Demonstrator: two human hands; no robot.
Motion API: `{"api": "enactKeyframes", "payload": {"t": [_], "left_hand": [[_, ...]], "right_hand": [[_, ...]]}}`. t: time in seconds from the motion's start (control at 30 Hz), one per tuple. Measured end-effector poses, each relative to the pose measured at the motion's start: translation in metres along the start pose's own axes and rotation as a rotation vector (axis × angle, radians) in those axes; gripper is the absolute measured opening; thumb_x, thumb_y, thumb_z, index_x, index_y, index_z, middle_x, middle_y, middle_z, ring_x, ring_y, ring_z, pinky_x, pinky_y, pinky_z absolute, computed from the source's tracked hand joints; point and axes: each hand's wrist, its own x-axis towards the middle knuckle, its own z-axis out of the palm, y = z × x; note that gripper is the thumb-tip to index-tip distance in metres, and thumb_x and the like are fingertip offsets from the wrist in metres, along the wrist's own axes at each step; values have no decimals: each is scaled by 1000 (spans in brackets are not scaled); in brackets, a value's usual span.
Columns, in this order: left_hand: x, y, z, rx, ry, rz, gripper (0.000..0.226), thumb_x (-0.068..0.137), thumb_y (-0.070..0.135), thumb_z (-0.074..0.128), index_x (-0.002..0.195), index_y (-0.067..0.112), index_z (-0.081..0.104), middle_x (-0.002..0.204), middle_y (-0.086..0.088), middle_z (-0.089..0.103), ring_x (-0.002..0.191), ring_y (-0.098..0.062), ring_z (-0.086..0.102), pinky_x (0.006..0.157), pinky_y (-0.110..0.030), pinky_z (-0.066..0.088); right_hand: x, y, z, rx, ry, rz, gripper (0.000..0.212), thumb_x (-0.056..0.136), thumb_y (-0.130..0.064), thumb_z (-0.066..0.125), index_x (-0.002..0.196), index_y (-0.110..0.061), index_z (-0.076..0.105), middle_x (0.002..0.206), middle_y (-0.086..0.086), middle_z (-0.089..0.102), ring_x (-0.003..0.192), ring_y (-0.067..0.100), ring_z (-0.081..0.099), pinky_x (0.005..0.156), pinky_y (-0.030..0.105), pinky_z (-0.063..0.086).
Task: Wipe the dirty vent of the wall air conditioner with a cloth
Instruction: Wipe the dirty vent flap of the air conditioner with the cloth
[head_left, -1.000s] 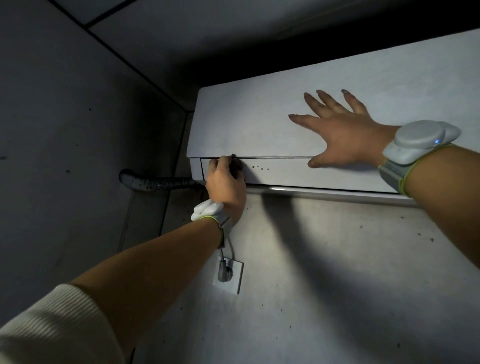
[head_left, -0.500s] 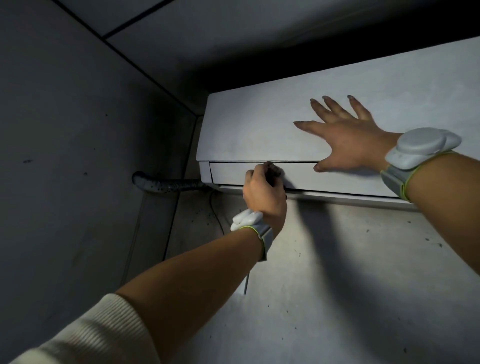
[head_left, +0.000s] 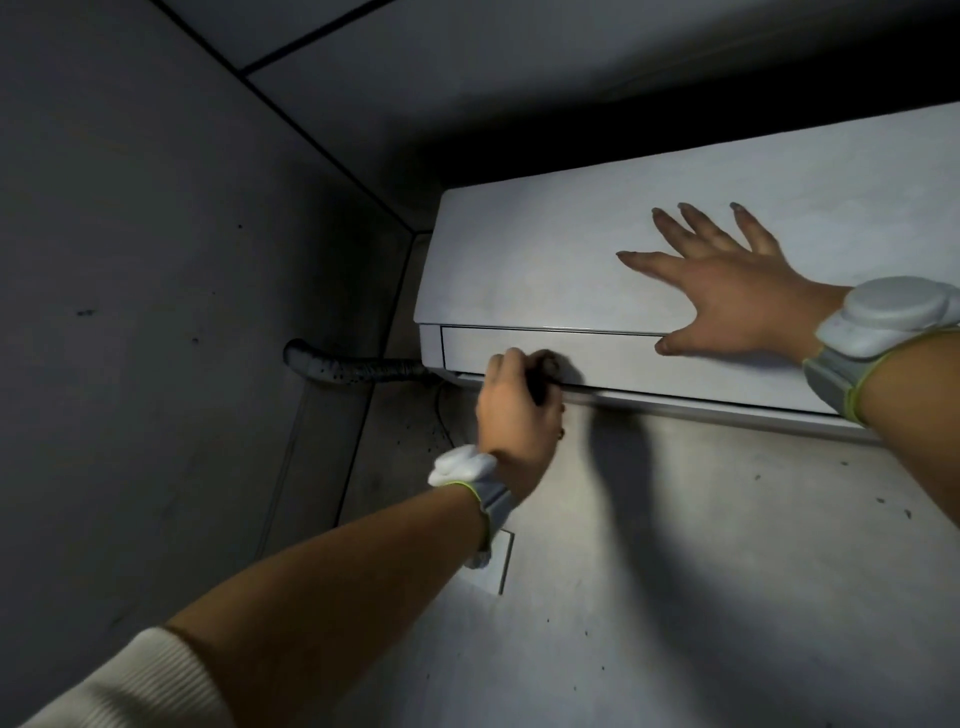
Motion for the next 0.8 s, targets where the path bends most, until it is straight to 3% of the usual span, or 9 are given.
{"api": "enactKeyframes", "payload": {"t": [0.1,0.33,0.47,0.6,0.8], "left_hand": [[26,-17,-21,57,94,-188,18,87,10,66,102,3,58,113,-18,59,100,-42,59,81,-47,50],[53,-9,-11,74,180,-336,17,98,15,60,110,4,65,120,-17,62,101,-42,62,74,-36,38],[36,5,2,36,145,-248,19,96,14,62,112,5,66,119,-17,62,101,-42,61,78,-42,48],[16,31,14,-24,89,-109,18,92,11,64,109,7,67,115,-17,62,99,-43,60,79,-43,46],[-2,73,27,-91,1,-78,18,93,12,63,111,10,67,116,-13,62,96,-40,60,79,-39,47]], "right_hand": [[1,0,0,5,7,1,109,71,-62,75,156,-52,8,171,-1,-9,156,17,-16,122,50,-16],[1,2,4,7,2,3,109,72,-62,75,156,-51,7,171,-1,-11,156,17,-17,123,50,-16],[0,1,3,17,1,8,108,72,-60,75,157,-50,9,171,0,-10,156,17,-16,123,50,-15],[-1,-2,0,21,-21,8,108,72,-59,76,157,-49,11,171,0,-10,156,18,-16,123,51,-14],[-9,4,-27,85,-159,-41,102,74,-46,79,157,-42,21,171,5,-5,158,22,-7,126,47,-5]]}}
